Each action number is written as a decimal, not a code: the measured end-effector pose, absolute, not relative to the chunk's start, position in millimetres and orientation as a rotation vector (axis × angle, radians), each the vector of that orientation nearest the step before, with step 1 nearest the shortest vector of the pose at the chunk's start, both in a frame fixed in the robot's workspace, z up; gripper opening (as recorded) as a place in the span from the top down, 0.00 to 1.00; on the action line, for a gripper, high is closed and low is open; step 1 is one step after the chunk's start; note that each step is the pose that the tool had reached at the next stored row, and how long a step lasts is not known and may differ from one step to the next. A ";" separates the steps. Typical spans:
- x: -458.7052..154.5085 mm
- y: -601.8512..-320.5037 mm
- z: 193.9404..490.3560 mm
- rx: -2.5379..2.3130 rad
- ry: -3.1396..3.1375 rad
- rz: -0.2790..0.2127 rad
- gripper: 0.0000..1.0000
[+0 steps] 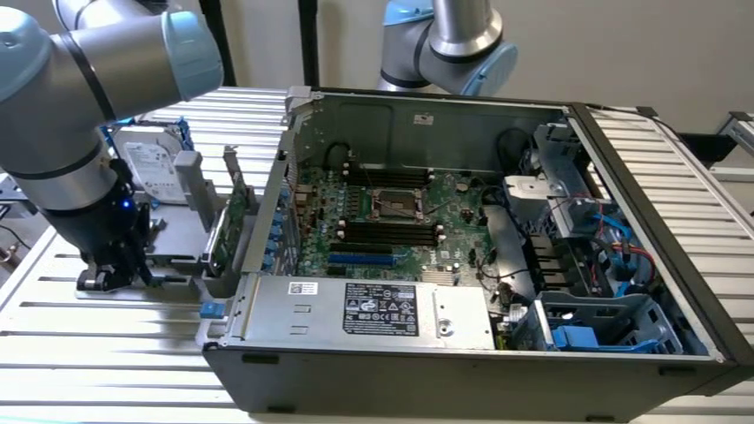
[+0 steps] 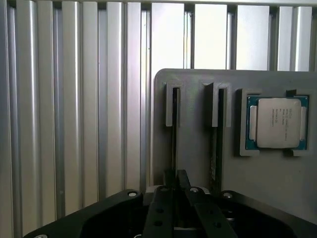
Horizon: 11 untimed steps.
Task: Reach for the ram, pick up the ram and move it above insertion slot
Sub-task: 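Pick up the ram and move it above insertion slot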
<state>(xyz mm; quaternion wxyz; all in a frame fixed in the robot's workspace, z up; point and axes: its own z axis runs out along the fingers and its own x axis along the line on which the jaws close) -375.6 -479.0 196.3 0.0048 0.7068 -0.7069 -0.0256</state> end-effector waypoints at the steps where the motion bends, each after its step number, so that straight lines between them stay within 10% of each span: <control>1: -375.4 -479.0 196.3 2.213 -2.214 -0.081 0.85; 11: -374.8 -479.0 196.3 2.211 -2.212 -0.085 0.87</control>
